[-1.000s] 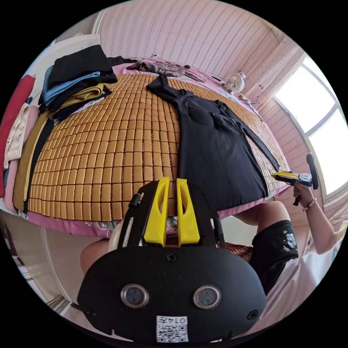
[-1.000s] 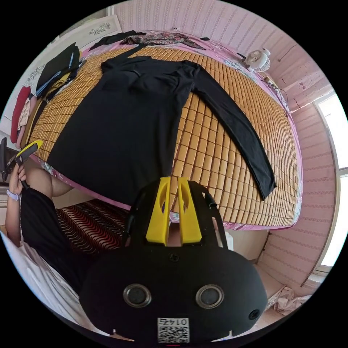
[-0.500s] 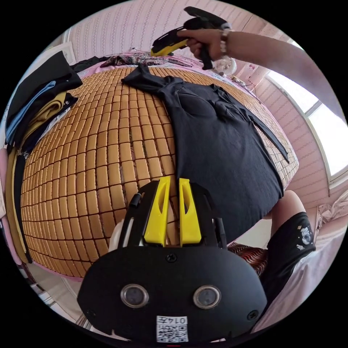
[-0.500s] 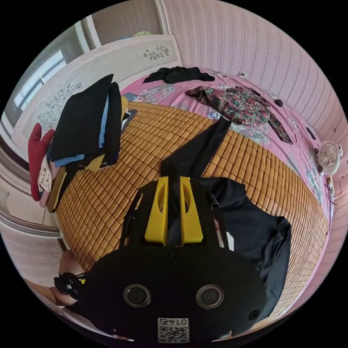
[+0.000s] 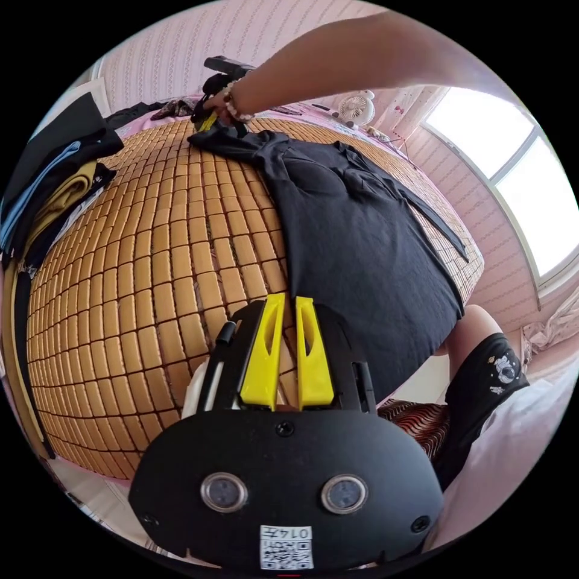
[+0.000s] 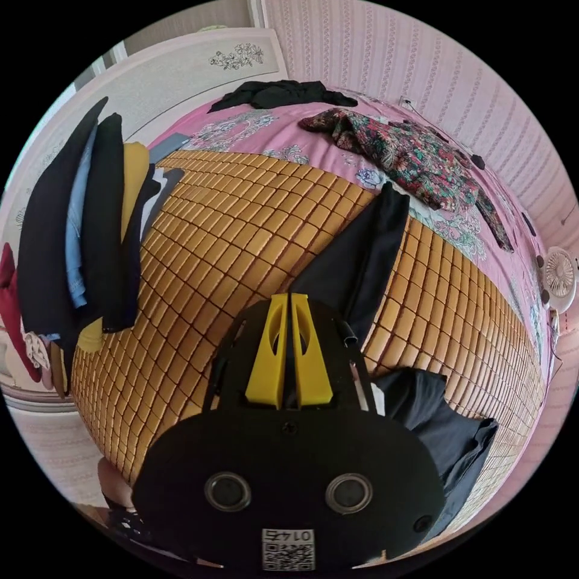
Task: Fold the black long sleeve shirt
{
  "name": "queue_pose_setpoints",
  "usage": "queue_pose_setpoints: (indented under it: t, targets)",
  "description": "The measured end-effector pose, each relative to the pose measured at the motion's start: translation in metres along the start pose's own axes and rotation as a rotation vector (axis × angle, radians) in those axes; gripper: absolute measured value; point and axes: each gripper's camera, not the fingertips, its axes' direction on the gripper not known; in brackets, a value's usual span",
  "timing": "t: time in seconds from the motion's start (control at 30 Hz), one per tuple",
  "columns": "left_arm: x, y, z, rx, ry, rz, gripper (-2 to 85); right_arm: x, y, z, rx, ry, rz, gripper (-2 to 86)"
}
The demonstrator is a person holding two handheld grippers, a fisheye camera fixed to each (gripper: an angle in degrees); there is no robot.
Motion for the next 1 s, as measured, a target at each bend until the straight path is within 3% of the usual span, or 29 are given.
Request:
queue_pose_setpoints:
  t: [0.17,0.23,0.33,0.47,0.67,0.83,0.93,1.0]
  targets:
    - [-0.017,0.005,-0.031,0.083,0.087,-0.045,6.3,0.021,0.06,-0.131,0.243,-0.542,-0.35,-0.2]
    - [-0.023,0.01,-0.059,0.202,0.072,-0.075,6.3,0.032,0.082,-0.168,0.271,-0.61,-0.421,0.6]
    - [-0.034,0.021,-0.104,0.368,-0.005,-0.122,6.5,0.042,0.112,-0.195,0.298,-0.51,-0.451,3.0]
    - [-0.059,0.041,-0.146,0.423,-0.136,-0.225,6.7,0.04,0.143,-0.173,0.126,-0.399,-0.481,6.7]
    - [-0.098,0.047,-0.135,0.232,-0.178,-0.279,8.0,0.046,0.191,-0.122,-0.074,-0.418,-0.403,6.6]
    - [-0.098,0.024,-0.101,0.062,-0.076,-0.21,8.4,0.054,0.229,-0.114,-0.069,-0.398,-0.353,6.4]
    - [-0.088,0.009,-0.068,-0.106,-0.119,-0.148,7.8,0.068,0.247,-0.115,-0.053,-0.397,-0.295,5.9]
    - [-0.077,0.004,-0.064,-0.12,-0.207,-0.08,4.7,0.077,0.257,-0.115,-0.051,-0.401,-0.264,5.0]
